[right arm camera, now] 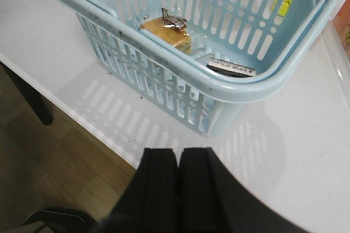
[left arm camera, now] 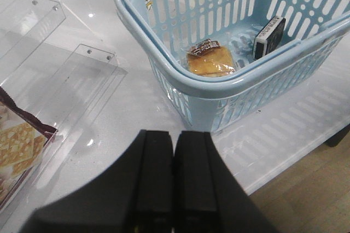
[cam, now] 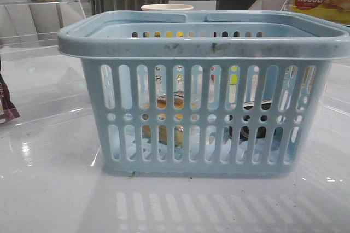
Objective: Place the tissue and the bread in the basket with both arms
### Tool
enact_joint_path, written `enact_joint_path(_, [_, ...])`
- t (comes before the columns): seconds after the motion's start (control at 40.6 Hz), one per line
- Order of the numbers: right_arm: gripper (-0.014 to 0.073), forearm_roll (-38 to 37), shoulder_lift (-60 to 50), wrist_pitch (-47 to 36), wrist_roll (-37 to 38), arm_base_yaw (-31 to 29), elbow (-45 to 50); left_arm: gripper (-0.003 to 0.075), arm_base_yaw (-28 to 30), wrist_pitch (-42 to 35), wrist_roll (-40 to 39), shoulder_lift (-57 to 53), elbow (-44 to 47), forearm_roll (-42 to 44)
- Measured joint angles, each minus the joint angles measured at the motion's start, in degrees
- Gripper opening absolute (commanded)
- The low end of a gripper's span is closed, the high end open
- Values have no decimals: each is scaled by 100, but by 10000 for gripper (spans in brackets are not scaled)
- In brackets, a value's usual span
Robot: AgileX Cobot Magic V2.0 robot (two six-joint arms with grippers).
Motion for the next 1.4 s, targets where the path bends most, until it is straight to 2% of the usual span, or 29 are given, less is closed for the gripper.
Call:
enact_joint_path(0.148, [26,0,0,13,0,0,0,93,172,-167,0,-226,207,-104])
enact_joint_path(0.222, [26,0,0,16,0,0,0,93,702,-500,0,-670,679,-205])
enact_joint_path(0.394, [26,0,0,16,0,0,0,93,1945,-1793,0,-2065,2085,-214])
enact_joint_path(0.616, [26,0,0,16,0,0,0,93,2860,-2971,0,-3516,3772,-264])
enact_joint_path(0.863, [26,0,0,25,4,0,0,93,2983,-4035,0,-3923,4937,-318])
enact_joint_path(1.035, [26,0,-9,25,4,0,0,93,2888,-4599,0,-3923,5007,-336])
enact_joint_path(1.405, [26,0,-9,25,4,0,0,93,2806,-4736,0,-3923,5007,-345])
